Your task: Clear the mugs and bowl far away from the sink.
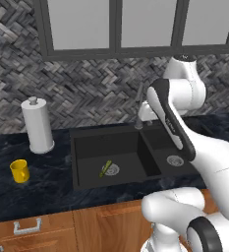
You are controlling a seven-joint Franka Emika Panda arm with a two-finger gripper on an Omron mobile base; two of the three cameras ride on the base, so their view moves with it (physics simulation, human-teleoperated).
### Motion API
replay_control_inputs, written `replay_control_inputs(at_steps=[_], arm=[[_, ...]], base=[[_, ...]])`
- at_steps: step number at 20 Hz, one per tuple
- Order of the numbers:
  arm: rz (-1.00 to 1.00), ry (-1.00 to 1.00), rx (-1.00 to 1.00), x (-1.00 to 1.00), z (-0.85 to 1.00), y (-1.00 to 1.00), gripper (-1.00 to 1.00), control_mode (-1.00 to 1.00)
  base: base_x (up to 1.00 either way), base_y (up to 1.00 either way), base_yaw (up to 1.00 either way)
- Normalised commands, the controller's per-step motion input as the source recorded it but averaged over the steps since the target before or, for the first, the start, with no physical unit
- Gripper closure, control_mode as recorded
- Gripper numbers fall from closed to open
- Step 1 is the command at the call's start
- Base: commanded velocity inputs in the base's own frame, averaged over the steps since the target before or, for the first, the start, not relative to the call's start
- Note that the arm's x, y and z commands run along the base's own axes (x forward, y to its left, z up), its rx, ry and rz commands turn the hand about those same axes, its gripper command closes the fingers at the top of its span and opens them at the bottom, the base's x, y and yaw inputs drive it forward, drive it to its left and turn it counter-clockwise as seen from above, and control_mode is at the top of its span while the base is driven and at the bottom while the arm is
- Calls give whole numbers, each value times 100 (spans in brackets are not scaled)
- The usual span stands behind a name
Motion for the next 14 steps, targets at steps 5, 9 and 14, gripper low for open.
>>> replay_control_inputs(at_steps=[5, 9, 14], arm=[[0, 0, 0, -70, 0, 0, -100, -100], [0, -4, 0, -67, 3, 0, -100, -100], [0, 0, 0, -56, 5, -1, -100, -100]], base=[[0, 0, 0], [0, 0, 0], [0, 0, 0]])
